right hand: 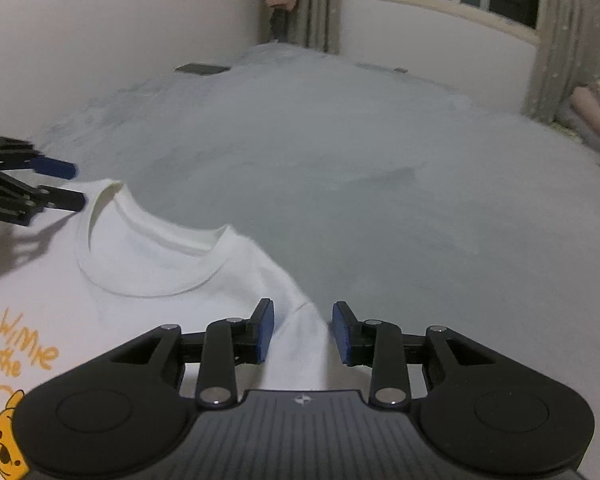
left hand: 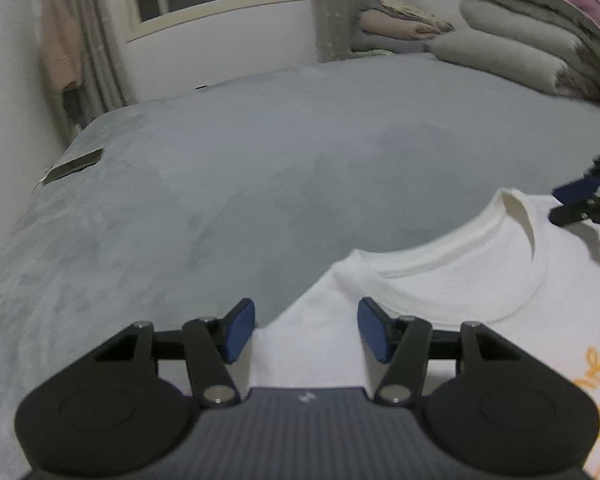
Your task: Fold clothes
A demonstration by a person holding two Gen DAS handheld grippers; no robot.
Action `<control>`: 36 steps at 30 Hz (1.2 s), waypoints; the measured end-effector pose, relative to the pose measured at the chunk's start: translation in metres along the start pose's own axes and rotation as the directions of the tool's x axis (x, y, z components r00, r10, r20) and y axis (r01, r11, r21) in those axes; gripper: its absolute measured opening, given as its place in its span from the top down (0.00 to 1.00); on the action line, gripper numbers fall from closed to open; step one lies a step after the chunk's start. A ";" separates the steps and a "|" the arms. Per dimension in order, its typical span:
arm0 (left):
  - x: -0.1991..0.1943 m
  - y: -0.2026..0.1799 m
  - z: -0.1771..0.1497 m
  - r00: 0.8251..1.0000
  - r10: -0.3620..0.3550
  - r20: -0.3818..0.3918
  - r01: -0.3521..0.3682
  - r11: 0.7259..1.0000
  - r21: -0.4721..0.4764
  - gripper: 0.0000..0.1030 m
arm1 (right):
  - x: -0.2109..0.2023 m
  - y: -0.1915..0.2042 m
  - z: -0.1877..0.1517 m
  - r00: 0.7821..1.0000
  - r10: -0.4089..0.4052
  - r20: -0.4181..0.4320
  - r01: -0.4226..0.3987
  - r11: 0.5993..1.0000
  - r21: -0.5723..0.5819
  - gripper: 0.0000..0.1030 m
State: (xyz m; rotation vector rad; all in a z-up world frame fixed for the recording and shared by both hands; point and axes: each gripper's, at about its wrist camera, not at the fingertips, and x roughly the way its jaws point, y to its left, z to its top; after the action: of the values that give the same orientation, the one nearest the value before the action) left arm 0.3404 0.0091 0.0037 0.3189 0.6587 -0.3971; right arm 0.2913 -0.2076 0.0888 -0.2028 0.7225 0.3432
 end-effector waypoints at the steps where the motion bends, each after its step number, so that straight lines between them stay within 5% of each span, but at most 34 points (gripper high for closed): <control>1: 0.001 -0.003 0.000 1.000 -0.003 0.006 0.003 1.000 0.005 0.82 | 0.003 0.003 -0.001 1.000 -0.005 0.000 0.005 1.000 -0.011 0.73; 2: 0.002 -0.005 0.000 1.000 0.018 0.005 -0.018 1.000 0.008 0.96 | 0.004 0.006 -0.002 1.000 -0.009 0.006 0.009 1.000 -0.022 0.77; 5: 0.000 -0.009 0.003 0.998 0.057 0.021 -0.058 0.998 0.030 0.98 | 0.004 0.011 -0.002 0.999 -0.036 0.027 0.037 0.999 -0.033 0.92; 12: -0.008 -0.019 0.022 0.982 0.158 0.106 -0.156 0.987 -0.029 0.98 | -0.012 0.024 0.004 0.967 -0.213 0.138 0.220 0.975 -0.035 0.95; 18: 0.018 -0.042 0.012 0.963 0.267 0.035 -0.268 0.963 0.010 0.86 | 0.024 0.044 -0.008 0.942 -0.329 0.069 0.333 0.940 -0.076 0.92; 22: -0.017 -0.024 0.015 0.940 0.336 0.051 -0.332 0.940 -0.080 0.82 | 0.002 0.044 -0.010 0.930 -0.351 0.111 0.355 0.935 -0.010 0.71; 25: -0.061 -0.001 0.007 0.933 0.359 0.024 -0.348 0.918 -0.191 0.81 | -0.038 0.033 -0.016 0.920 -0.360 0.156 0.344 0.931 0.117 0.70; 29: -0.117 0.019 -0.032 0.944 0.326 -0.053 -0.324 0.883 -0.341 0.77 | -0.076 0.018 -0.050 0.953 -0.296 0.063 0.279 0.940 0.195 0.70; 32: -0.133 0.023 -0.059 0.940 0.322 -0.113 -0.341 0.870 -0.357 0.77 | -0.086 0.026 -0.081 0.959 -0.285 -0.004 0.281 0.945 0.165 0.71; 36: -0.161 0.009 -0.091 0.943 0.301 -0.145 -0.333 0.879 -0.342 0.71 | -0.108 0.026 -0.105 0.932 -0.361 -0.027 0.360 0.917 0.175 0.72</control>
State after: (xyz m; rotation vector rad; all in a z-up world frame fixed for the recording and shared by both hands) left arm 0.1800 0.0946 0.0410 0.0874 0.7367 0.0581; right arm 0.1420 -0.2400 0.0825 -0.1619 0.6901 -0.0738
